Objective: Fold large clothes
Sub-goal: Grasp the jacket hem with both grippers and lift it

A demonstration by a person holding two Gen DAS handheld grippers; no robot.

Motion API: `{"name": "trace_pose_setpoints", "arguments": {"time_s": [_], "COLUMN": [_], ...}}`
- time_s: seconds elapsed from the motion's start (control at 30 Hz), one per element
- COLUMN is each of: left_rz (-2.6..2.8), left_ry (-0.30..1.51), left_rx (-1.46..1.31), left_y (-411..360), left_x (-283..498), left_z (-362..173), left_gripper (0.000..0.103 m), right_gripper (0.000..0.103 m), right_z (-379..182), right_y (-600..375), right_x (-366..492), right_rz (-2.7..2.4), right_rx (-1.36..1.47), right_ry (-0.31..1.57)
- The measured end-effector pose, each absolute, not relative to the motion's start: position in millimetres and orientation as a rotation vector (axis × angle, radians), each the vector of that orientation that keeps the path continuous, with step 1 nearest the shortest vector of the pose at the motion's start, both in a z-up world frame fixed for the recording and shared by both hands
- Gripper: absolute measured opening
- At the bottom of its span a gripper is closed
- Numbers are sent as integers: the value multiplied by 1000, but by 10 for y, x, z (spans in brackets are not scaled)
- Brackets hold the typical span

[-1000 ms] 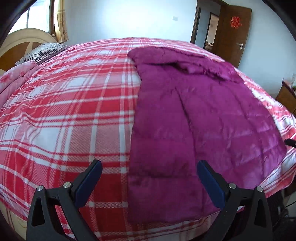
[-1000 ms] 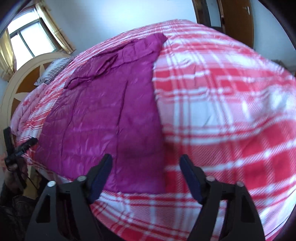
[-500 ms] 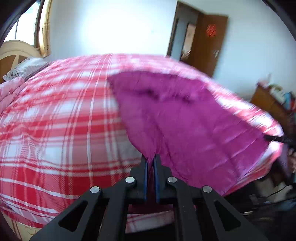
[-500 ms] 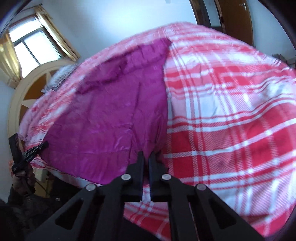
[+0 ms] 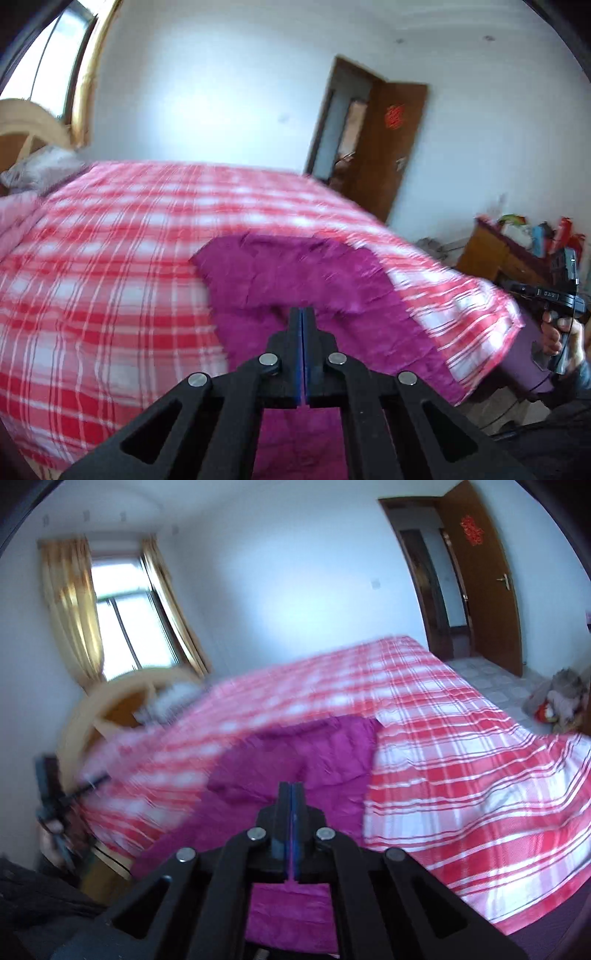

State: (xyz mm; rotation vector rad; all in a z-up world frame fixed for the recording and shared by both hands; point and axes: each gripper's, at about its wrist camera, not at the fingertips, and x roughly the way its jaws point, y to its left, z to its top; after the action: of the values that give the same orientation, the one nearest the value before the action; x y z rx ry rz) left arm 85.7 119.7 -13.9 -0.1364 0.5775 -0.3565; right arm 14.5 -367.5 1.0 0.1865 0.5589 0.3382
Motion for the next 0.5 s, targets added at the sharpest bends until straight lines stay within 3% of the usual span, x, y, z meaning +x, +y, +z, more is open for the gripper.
{"name": "trace_pose_setpoints", "arguments": {"time_s": [0.03, 0.07, 0.1, 0.13, 0.17, 0.27, 0.5], "left_rz": [-311, -285, -259, -233, -230, -209, -151], "left_ry": [609, 641, 677, 712, 744, 839, 983], "left_rx": [-102, -85, -85, -93, -116, -126, -105], "left_y": [1203, 1219, 1258, 1294, 1324, 1316, 1221], "left_x": [839, 843, 864, 883, 888, 905, 812], "left_z": [-262, -384, -537, -681, -813, -1188, -1760], "left_gripper": [0, 1, 1, 1, 1, 1, 3], "right_gripper": [7, 27, 70, 89, 99, 90, 87], "right_z": [-85, -210, -360, -481, -627, -1095, -1833], "right_y": [-3711, -3740, -3746, -3753, -3778, -3877, -3817], "right_x": [254, 354, 418, 427, 423, 458, 511], "right_rz": [312, 287, 266, 239, 213, 246, 240], "right_rx": [206, 213, 190, 177, 184, 261, 297], "right_ry": [601, 641, 679, 699, 708, 823, 1028]}}
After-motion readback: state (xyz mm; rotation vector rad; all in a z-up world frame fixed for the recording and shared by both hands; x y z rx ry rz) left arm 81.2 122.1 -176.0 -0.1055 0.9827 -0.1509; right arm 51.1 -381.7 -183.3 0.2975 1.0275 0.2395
